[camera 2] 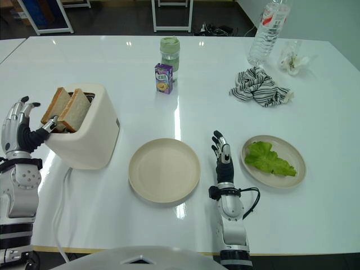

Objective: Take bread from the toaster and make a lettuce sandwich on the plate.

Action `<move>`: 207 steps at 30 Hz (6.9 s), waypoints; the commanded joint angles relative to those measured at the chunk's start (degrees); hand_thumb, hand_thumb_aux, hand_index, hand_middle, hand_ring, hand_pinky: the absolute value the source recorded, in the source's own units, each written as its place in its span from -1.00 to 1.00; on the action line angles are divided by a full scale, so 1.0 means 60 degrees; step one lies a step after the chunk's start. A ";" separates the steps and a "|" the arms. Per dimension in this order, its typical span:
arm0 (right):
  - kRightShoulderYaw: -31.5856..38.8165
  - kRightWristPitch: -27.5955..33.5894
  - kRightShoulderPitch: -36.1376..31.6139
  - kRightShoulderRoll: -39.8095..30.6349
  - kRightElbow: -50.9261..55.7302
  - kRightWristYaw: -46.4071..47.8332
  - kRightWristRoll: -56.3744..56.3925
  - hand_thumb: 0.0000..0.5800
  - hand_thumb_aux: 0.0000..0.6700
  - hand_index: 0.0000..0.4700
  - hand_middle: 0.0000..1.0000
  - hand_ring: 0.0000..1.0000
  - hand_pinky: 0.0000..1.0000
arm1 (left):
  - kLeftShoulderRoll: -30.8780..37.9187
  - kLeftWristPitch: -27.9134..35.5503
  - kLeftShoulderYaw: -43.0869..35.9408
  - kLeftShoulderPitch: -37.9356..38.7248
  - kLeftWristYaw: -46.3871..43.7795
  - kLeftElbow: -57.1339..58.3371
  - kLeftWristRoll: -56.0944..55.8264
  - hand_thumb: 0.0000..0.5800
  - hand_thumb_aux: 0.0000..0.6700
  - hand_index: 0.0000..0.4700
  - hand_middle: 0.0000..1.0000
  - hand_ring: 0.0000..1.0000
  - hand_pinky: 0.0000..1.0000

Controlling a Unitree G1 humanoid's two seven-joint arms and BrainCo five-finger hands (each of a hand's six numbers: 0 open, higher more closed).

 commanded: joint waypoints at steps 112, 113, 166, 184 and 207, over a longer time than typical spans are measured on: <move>-0.2569 -0.0436 -0.1057 -0.7316 0.4502 -0.4182 -0.8283 -1.00 -1.00 -1.00 -1.00 -1.00 -1.00 | -0.4499 -0.3512 -0.4107 0.0939 -0.2845 0.0004 -0.5734 -1.00 -1.00 -1.00 -1.00 -1.00 -1.00; -0.2247 -0.0321 -0.1224 -0.7498 0.5069 -0.4365 -0.8534 -1.00 -1.00 -1.00 -1.00 -1.00 -1.00 | -0.4508 -0.3493 -0.4069 0.0938 -0.2862 0.0002 -0.5795 -1.00 -1.00 -1.00 -1.00 -1.00 -1.00; 0.1346 0.0890 -0.1165 -0.5832 -0.2482 -0.2749 -0.8647 1.00 1.00 1.00 -1.00 -1.00 -1.00 | -0.4814 -0.3492 -0.3375 0.0580 -0.2712 0.0849 -0.6364 -1.00 -1.00 -1.00 -1.00 -1.00 -1.00; 0.4474 0.0183 -0.1781 -0.4251 0.0901 -0.2929 -1.0535 1.00 1.00 1.00 -1.00 -1.00 -1.00 | -0.4921 -0.3396 -0.3176 0.0399 -0.2591 0.1195 -0.6326 -1.00 -1.00 -1.00 -1.00 -1.00 -1.00; 0.4429 0.0356 -0.0641 -0.5015 -0.0220 -0.2532 -1.0596 0.75 0.29 0.29 -1.00 -1.00 -1.00 | -0.4890 -0.3369 -0.3214 0.0424 -0.2591 0.1397 -0.6242 -1.00 -1.00 -1.00 -1.00 -1.00 -1.00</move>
